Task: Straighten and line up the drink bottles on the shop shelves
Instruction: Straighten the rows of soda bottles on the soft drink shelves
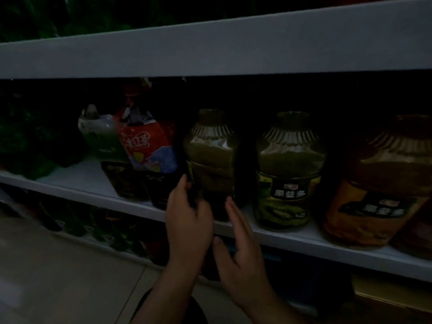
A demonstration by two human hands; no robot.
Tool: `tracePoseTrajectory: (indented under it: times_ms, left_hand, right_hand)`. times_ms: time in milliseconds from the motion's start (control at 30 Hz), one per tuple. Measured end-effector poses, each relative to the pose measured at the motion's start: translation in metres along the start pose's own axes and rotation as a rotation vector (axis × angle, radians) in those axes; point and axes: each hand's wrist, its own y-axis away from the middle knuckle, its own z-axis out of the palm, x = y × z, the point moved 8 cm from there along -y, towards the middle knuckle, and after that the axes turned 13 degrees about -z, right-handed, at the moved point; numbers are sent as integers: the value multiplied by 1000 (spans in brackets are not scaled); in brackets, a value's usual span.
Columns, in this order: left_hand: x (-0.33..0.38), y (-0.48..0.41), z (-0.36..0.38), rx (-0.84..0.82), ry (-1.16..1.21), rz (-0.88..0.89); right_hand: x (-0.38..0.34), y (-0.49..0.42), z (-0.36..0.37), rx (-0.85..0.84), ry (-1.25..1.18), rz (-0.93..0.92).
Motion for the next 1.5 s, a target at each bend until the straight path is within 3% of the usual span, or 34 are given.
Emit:
tracePoseTrajectory:
  times_ms: [167, 400, 600, 733, 800, 1033, 1400, 1500]
  left_hand:
    - [7, 1, 9, -202, 95, 5]
    - [-1, -2, -3, -190, 303, -78]
    - [5, -8, -19, -139, 164, 21]
    - [21, -2, 7, -293, 74, 73]
    - [20, 3, 15, -370, 121, 7]
    - [17, -1, 8, -324, 182, 14]
    - [4, 12, 11, -438, 367, -91]
    - [7, 20, 8, -440, 328, -63]
  right_hand:
    - [10, -3, 17, 24, -5, 0]
    - [2, -3, 20, 8, 95, -53]
    - [0, 0, 10, 107, 237, -35]
    - [-5, 0, -2, 220, 277, -58]
    - [-6, -2, 1, 159, 253, -53]
    - [-8, -15, 16, -16, 268, -74]
    - [1, -19, -14, 170, 132, -50]
    - [-3, -21, -6, 154, 291, -94]
